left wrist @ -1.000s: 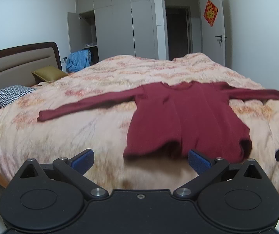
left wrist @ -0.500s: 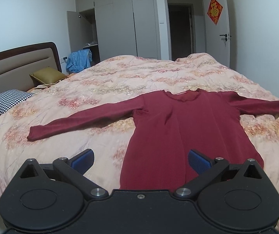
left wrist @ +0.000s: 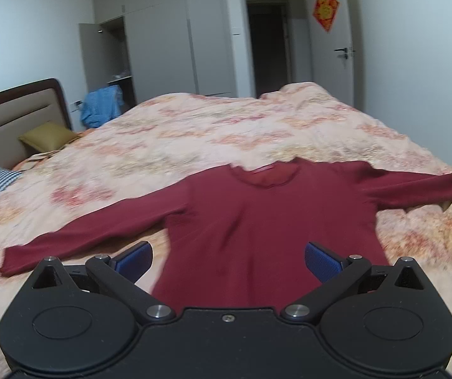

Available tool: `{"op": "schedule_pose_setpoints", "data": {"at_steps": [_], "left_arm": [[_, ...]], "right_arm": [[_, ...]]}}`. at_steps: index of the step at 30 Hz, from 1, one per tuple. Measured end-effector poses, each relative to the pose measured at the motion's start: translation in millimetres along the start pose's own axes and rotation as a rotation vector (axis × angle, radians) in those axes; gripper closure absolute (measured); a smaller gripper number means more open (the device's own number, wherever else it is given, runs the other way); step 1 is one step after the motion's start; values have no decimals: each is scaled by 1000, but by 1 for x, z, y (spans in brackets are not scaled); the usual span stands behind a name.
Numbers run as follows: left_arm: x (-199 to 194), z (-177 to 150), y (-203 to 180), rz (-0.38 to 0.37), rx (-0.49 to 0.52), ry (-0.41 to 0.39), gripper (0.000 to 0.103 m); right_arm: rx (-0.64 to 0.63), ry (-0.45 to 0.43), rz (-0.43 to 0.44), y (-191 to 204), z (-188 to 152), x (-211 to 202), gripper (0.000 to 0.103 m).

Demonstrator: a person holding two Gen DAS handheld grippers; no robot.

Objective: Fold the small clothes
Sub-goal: 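Move the right tool down to the sleeve cuff nearest it, then close the right tool on the maroon sleeve cuff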

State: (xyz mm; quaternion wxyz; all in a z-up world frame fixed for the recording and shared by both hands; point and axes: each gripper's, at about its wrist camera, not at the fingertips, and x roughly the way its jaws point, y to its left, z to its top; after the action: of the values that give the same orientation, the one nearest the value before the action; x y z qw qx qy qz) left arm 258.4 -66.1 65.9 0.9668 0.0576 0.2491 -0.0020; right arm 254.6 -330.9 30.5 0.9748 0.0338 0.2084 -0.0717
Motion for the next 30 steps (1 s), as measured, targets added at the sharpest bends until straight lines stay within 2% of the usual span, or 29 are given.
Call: {"op": "schedule_pose_setpoints", "data": {"at_steps": [4,6,12,19,21,26,28,30], "left_arm": [[30,7,-24,-92,-55,-32,1],[48,11,-39,-138,-65,-2,1],[95,3,-86,-201,16,53,1],[130,-21,-109,-242,88,108,1],[136,-25,-113,-242,86,120,1],[144,-30,-114,-250,86,139,1],[145,-29,-114,-252,85,140,1],[144,-27,-112,-255,81,135,1]], "right_arm": [[50,-20,11,-24,9,27,0],[71,-25,1,-39,12,40,0],[151,-30,-24,-101,25,79,0],[330,-23,-70,-181,45,127,1],[370,-19,-94,-197,50,142,11],[496,39,-199,-227,56,179,25],[548,51,-224,-237,54,191,27],[612,61,-250,-248,52,203,36]]}}
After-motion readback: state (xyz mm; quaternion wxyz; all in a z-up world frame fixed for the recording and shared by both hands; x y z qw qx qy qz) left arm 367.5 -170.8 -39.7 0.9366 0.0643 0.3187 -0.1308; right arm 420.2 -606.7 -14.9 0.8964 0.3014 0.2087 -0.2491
